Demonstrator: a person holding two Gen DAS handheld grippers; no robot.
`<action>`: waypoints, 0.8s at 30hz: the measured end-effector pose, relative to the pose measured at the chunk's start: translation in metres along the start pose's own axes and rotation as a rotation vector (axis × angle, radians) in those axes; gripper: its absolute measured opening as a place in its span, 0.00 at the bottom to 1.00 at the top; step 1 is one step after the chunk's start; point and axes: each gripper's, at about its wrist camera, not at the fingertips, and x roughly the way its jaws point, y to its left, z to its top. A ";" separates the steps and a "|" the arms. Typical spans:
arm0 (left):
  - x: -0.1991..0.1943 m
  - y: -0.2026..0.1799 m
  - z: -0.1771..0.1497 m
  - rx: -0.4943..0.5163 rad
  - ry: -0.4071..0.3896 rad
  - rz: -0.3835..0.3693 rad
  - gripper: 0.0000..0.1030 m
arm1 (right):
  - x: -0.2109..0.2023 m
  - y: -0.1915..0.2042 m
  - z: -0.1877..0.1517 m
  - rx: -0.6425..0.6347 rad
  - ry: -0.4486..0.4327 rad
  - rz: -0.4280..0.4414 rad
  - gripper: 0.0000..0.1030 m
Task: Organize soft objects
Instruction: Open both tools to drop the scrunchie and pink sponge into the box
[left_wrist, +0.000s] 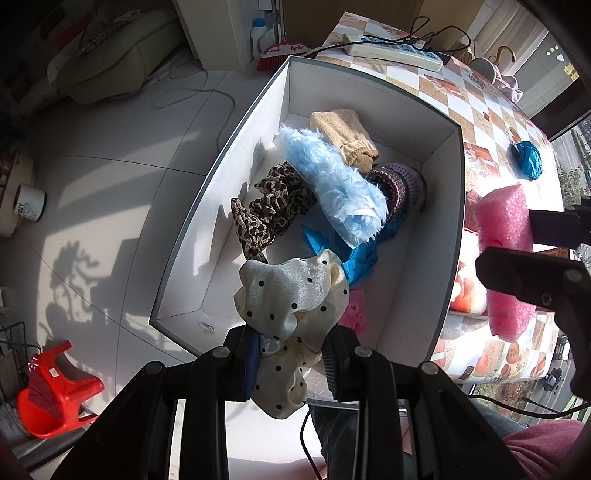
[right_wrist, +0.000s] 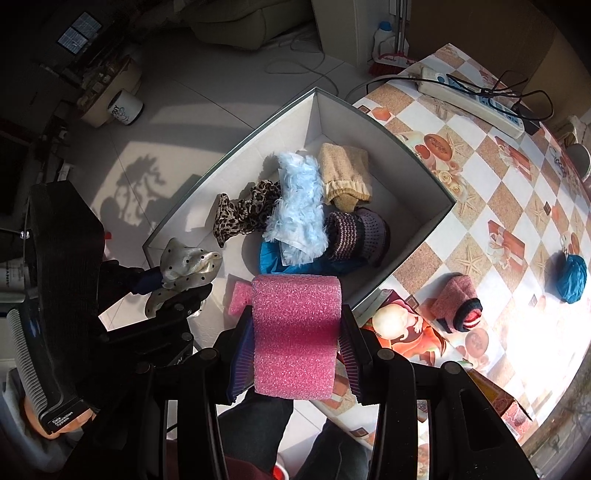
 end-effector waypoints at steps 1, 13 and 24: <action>0.000 0.000 0.000 -0.001 0.001 -0.001 0.32 | 0.001 0.000 0.001 0.000 0.002 0.000 0.43; 0.007 -0.001 -0.001 -0.001 0.018 0.000 0.32 | 0.013 0.002 0.002 0.001 0.024 0.020 0.43; 0.008 -0.001 0.001 -0.003 0.008 -0.019 0.59 | 0.023 0.000 0.013 0.013 0.034 0.058 0.43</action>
